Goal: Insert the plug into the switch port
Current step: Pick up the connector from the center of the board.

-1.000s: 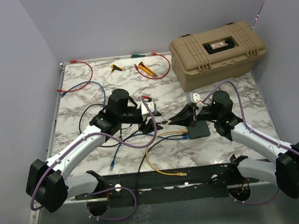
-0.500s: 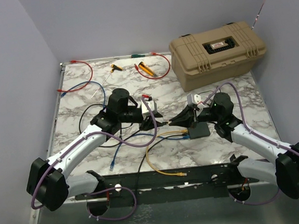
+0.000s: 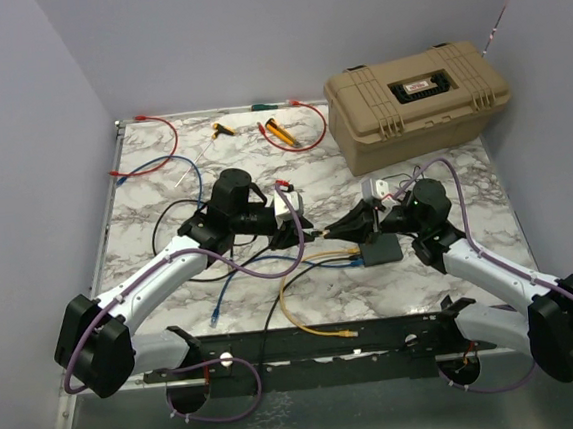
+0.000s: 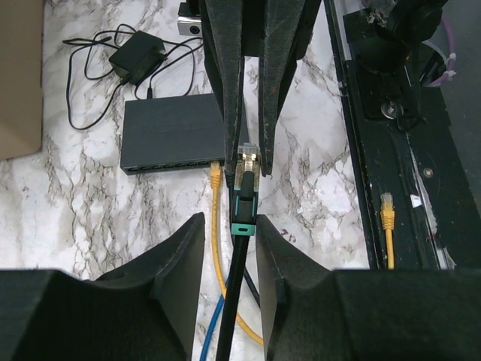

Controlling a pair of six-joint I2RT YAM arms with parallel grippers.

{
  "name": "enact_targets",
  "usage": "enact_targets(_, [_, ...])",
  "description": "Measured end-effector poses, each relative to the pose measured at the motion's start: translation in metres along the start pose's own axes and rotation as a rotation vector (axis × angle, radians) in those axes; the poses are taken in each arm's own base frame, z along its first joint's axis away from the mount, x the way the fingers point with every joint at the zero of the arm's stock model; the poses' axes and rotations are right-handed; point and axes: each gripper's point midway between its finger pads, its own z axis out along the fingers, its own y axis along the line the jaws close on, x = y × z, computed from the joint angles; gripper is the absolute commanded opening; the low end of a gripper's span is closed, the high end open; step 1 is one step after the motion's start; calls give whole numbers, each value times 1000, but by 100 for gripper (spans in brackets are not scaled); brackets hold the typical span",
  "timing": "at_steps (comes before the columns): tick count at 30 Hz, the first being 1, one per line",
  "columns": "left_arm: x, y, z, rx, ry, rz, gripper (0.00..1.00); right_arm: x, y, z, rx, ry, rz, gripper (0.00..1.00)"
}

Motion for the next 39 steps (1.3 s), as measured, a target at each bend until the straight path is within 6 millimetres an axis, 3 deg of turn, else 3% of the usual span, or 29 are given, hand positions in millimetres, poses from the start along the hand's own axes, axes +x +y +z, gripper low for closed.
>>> enact_targets(4, [-1, -1, 0, 6, -4, -1, 22, -1, -1, 0, 3, -4, -5, 1])
enact_targets(9, [-2, -3, 0, 17, -8, 1, 4, -2, -3, -1, 13, -7, -8, 1])
enact_targets(12, [-2, -3, 0, 19, -9, 0, 0, -2, -4, -1, 14, -7, -3, 4])
enact_targets(14, [-2, -3, 0, 18, -9, 2, 0, -2, -4, 0, 16, -8, 2, 11])
enact_targets(19, [1, 4, 0, -25, 8, 3, 0, -2, -10, 0, 51, -8, 22, 46])
enact_targets(24, [13, 25, -2, -135, 62, -11, 0, -3, -19, -2, 121, -7, 60, 76])
enact_targets(31, [47, 54, 5, -239, 172, -104, 0, -4, -29, -9, 232, 2, 132, 89])
enact_targets(39, [72, 75, 25, -351, 269, -180, 0, 20, -56, -25, 466, 85, 304, 98])
